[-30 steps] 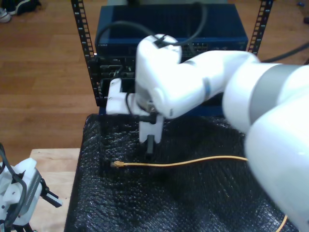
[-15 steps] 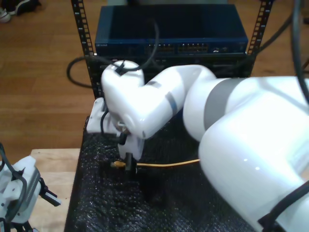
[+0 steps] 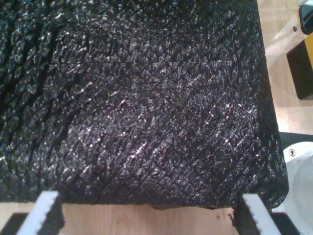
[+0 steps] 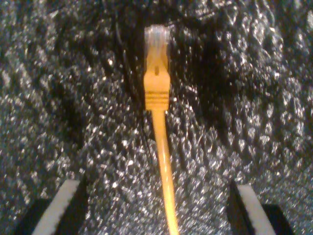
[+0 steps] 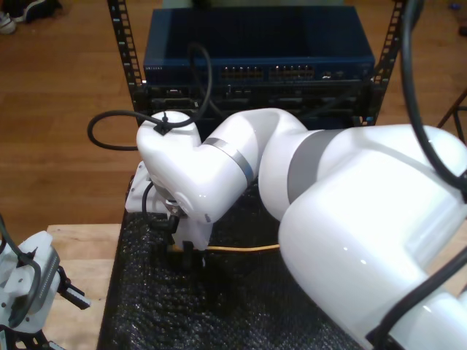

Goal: Grab the cable and plug it in

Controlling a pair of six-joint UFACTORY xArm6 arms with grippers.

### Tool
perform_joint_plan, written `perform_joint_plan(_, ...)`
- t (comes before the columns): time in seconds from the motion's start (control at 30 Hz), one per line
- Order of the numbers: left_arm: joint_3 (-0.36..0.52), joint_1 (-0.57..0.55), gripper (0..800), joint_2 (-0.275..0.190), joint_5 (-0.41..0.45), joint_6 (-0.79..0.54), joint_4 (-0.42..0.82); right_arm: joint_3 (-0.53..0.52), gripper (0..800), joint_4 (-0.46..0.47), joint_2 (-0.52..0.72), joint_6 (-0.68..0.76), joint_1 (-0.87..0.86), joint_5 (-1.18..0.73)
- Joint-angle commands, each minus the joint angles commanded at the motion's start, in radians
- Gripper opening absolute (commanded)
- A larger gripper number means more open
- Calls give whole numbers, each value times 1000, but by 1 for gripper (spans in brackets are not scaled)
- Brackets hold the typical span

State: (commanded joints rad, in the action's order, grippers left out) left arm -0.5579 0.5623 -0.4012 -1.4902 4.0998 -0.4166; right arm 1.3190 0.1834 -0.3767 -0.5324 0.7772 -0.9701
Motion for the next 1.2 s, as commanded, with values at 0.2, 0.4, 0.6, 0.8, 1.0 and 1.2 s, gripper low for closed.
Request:
perform_joint_plan(0.2,2,0,800,0,0,0,0,26,593,-2,-26,-3,0,2)
perform_joint_plan(0.4,0,0,800,0,0,0,0,54,537,-8,-43,-3,2,2)
perform_joint_plan(0.6,0,0,800,0,0,0,0,68,437,-8,-55,-6,28,0)
perform_joint_plan(0.8,0,0,800,-2,-3,0,0,69,382,-8,-63,-9,29,0)
perform_joint_plan(1.0,-2,0,800,0,-6,0,0,72,361,-6,-71,-12,29,2)
perform_joint_plan(1.2,-2,0,800,0,-8,0,0,81,304,-6,-74,-14,29,0)
